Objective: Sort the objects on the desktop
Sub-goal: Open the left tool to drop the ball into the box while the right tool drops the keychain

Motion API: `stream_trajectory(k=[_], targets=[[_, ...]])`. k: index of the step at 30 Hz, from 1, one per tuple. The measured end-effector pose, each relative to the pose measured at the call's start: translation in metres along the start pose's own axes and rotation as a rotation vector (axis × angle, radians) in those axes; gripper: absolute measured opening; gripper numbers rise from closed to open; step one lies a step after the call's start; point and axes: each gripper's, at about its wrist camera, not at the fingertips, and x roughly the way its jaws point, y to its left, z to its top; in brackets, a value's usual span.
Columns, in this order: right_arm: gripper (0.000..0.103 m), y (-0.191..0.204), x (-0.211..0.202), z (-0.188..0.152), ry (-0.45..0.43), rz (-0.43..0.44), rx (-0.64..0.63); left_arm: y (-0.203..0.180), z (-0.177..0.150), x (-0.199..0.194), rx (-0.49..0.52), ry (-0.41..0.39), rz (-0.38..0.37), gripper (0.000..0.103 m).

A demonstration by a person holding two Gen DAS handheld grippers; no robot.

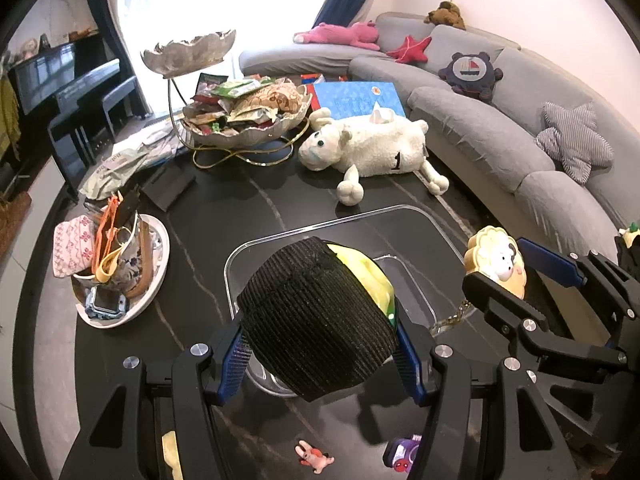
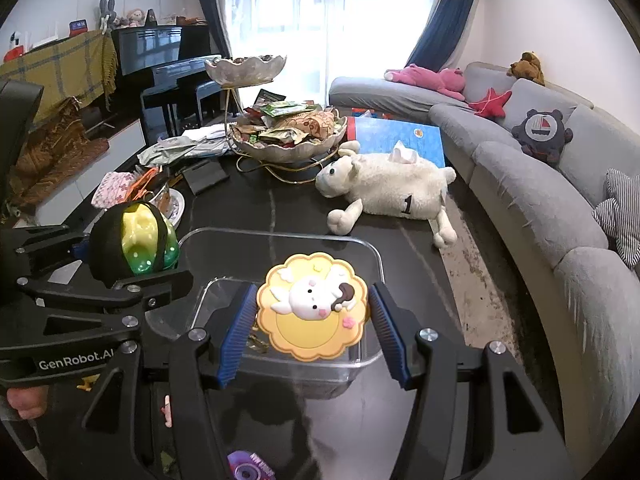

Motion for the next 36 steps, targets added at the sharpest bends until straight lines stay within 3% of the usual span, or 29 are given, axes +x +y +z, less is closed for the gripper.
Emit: stream_trajectory(k=[13, 18, 21, 25, 32, 36], targets=[[0.055, -0.009, 0.03, 0.004, 0.035, -0.016, -0.008, 0.0, 0.008, 0.031, -0.025, 0.045, 0.019, 0.058], [0.055, -0.016, 0.048, 0.006, 0.069, 0.017, 0.009, 0.008, 0.013, 0.051, -0.074, 0.137, 0.006, 0.059], [0.055, -0.02, 0.057, 0.006, 0.085, 0.047, 0.03, 0.012, 0.014, 0.056, -0.088, 0.177, 0.021, 0.066], [0.056, -0.022, 0.062, 0.005, 0.085, 0.04, 0.049, 0.013, 0.013, 0.048, -0.072, 0.128, 0.069, 0.079], [0.057, -0.013, 0.037, -0.003, 0.076, 0.029, 0.039, 0.01, -0.001, 0.013, -0.016, 0.079, 0.026, 0.085], [0.058, -0.001, 0.019, -0.014, 0.08, 0.055, 0.017, 0.015, -0.012, -0.01, -0.051, 0.033, 0.037, 0.089]])
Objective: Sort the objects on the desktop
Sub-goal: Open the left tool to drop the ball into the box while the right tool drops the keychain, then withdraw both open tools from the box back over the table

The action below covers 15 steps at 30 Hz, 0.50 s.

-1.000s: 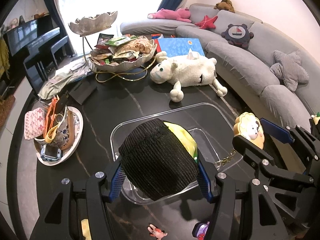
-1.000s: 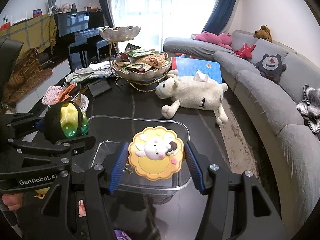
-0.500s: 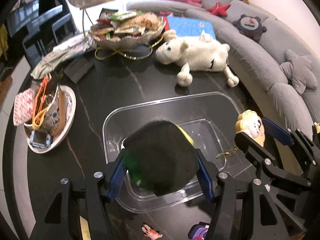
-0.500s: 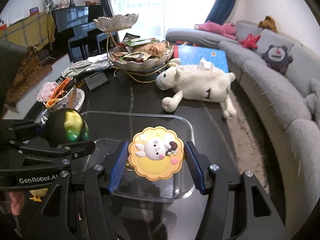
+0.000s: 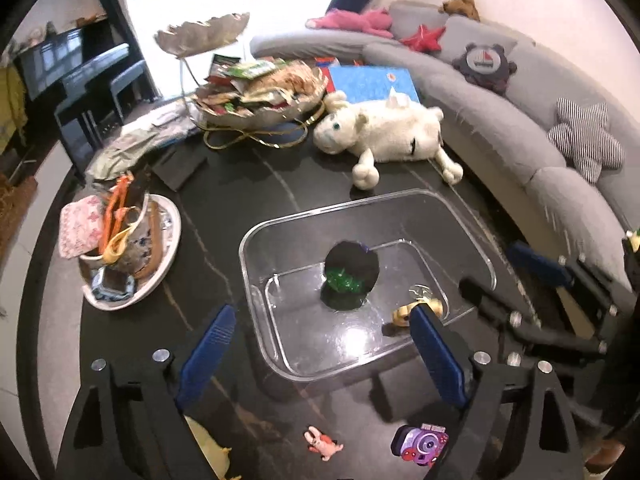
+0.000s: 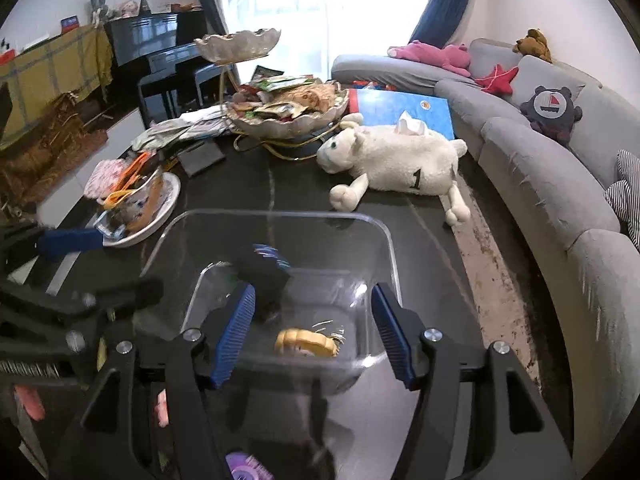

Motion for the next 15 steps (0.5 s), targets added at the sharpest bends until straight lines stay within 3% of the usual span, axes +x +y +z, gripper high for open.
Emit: stream_trajectory(k=[9, 15], targets=[[0.059, 0.031, -0.035, -0.021, -0.021, 0.037, -0.016, 0.006, -0.033, -0.033, -0.044, -0.018, -0.011, 0.091], [0.068, 0.046, -0.059, -0.041, -0.032, 0.084, 0.019, 0.006, -0.06, -0.06, -0.052, -0.055, 0.015, 0.095]])
